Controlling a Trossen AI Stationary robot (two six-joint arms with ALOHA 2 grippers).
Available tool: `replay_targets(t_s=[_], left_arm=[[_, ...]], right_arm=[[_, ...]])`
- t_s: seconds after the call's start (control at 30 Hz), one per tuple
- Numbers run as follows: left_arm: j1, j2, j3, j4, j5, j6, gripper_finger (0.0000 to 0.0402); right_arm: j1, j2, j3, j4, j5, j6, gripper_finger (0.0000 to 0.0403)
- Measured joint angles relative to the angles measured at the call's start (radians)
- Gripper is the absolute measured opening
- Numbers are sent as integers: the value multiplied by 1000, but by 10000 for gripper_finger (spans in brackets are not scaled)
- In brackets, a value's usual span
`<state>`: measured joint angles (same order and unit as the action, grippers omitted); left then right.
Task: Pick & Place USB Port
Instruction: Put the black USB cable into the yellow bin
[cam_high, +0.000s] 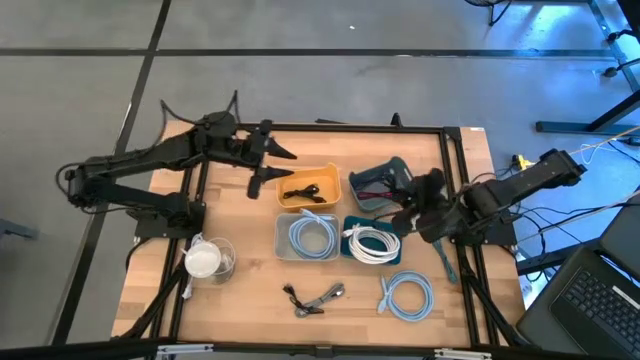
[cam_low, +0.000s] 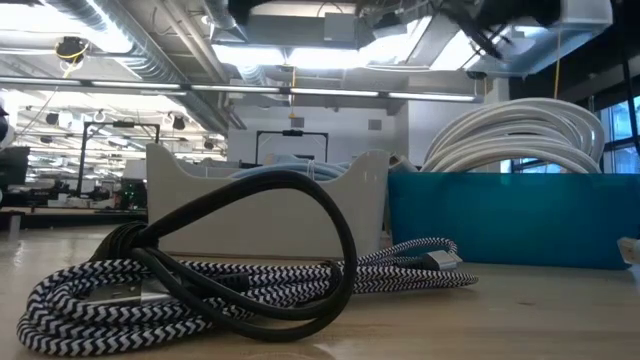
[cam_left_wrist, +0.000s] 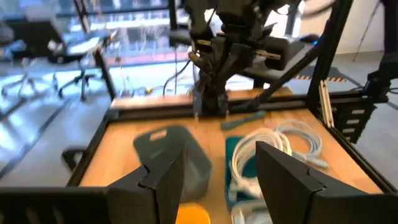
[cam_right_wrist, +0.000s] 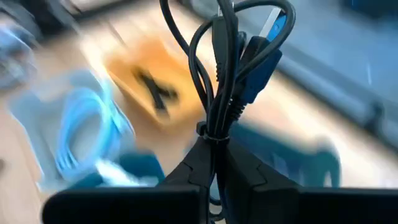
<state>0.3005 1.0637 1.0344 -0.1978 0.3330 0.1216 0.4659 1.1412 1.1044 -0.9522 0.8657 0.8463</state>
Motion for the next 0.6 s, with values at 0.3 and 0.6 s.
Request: replay_targets(t_s=[0.3, 0.6], left_arm=[[-44, 214, 0, 441, 156, -6, 182], [-73, 380, 0, 881, 220, -112, 182]], right_arm=[[-79, 0, 30, 610, -82, -708, 20], [-188, 40, 30, 859, -351, -905, 20]])
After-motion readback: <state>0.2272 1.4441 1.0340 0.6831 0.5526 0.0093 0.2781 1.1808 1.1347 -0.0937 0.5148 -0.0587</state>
